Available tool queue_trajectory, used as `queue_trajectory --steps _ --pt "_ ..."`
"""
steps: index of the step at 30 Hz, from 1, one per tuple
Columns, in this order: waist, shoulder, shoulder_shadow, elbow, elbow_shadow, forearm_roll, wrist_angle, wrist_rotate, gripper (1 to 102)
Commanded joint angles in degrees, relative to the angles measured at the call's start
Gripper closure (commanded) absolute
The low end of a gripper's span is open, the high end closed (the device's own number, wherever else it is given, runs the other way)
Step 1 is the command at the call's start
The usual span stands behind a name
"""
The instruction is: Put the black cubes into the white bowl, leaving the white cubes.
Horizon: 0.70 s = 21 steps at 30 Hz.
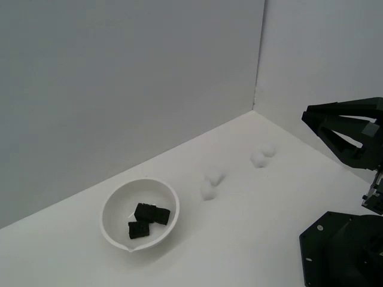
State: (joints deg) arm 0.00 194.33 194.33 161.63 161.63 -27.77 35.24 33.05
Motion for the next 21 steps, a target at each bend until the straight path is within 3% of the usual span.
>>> queue_trajectory --steps 1,8,21 --pt "-0.53 0.88 0.97 0.0 -0.18 -0.97 0.26 0.88 100" --pt "-1.58 4.66 4.75 0.0 0.0 -0.97 1.14 0.7 100" --pt "-1.76 4.75 4.75 0.0 0.09 -0.97 1.41 0.7 100"
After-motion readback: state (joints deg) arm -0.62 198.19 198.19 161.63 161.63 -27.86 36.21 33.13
